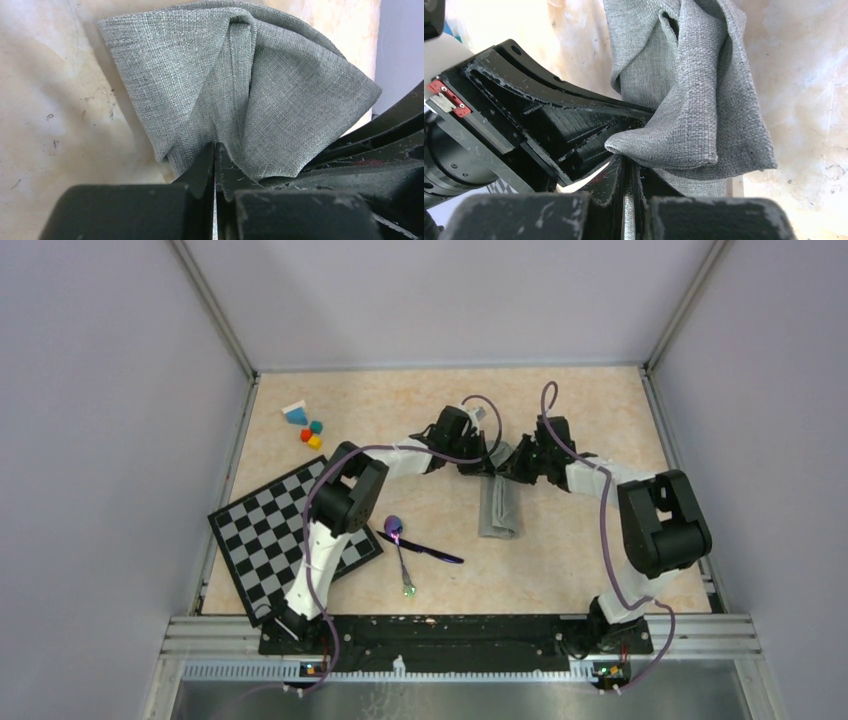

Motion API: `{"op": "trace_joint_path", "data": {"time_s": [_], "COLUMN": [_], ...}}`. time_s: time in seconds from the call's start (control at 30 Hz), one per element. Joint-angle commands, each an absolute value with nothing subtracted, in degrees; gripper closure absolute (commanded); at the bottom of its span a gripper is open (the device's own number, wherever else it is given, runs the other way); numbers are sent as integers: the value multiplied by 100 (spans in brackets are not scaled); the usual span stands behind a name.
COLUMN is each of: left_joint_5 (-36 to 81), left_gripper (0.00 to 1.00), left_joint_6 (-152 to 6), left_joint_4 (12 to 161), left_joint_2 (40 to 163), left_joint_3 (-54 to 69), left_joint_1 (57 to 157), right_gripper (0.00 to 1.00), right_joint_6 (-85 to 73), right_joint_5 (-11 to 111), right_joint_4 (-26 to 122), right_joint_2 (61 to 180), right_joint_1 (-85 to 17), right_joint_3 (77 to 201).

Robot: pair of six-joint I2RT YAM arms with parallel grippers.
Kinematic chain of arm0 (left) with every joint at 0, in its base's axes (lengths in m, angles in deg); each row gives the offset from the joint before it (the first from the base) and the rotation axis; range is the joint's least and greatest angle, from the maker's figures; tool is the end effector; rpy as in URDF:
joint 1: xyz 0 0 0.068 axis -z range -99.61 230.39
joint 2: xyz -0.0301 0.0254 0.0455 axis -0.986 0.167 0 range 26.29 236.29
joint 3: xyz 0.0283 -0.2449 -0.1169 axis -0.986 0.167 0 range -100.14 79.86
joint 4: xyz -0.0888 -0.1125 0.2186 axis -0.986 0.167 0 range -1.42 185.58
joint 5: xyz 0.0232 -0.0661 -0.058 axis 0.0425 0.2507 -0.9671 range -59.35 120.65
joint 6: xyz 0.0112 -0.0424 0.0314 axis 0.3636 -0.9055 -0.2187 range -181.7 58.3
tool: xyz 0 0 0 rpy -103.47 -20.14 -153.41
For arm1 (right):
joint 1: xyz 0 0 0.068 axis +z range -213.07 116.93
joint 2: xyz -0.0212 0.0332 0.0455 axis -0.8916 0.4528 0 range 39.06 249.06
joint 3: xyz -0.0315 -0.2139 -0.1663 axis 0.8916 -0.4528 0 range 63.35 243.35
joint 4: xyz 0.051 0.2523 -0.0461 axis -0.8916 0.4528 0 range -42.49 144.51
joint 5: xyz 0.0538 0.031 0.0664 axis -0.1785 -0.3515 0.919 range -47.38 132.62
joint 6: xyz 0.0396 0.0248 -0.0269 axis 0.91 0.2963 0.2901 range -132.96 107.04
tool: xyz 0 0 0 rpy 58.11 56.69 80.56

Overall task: Fold the napkin into a case and place the utensils inside
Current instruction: Fold the 2/3-rectangle-folded napkin at the center of the board.

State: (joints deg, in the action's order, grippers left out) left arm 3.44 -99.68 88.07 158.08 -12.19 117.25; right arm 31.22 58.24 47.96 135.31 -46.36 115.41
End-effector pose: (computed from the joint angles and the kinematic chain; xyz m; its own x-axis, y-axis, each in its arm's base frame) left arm 0.3939 -0.3157 0.1330 -0.9015 -0.0080 -0.4327 0.3326 0.6269 -0.7045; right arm 0.3261 0.1080 0.1721 -0.8035 0.4595 -0.3785 0.1388 0.7628 0.6315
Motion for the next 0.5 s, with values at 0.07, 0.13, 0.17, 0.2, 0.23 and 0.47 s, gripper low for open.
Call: {"op": "trace_joint_path", "data": {"time_s": [0.07, 0.13, 0.17, 0.2, 0.23, 0.47], "left_joint_5": [478, 403, 393, 406, 409, 162], "left_gripper": [94, 79, 73, 67, 62, 54], "left_joint_6": [-9655, -9665, -9667, -9656, -9652, -10035], "left_joint_4": [9136, 9149, 9152, 9149, 9148, 8821], "left_joint_2": [15571, 15320, 15165, 15002, 14859, 14156], "left_joint_3": [-1305, -1226, -1166, -1098, -1030, -181], "left_joint_1": [11698, 11669, 11641, 11618, 11591, 11255], "right_gripper": [100, 100, 100, 100, 100, 100], "right_joint_6": [3430, 3365, 3314, 3263, 3223, 3113], "right_joint_5": [5815, 5799, 5796, 5786, 5765, 5805], "right_joint_4": [4163, 4129, 4132, 4156, 4188, 4263], "right_joint_2": [13621, 13614, 13614, 13614, 13615, 13570], "right_joint_1": [-4565, -4567, -4565, -4567, -4567, -4558], "right_joint_3": [11436, 11372, 11356, 11354, 11354, 11336]}}
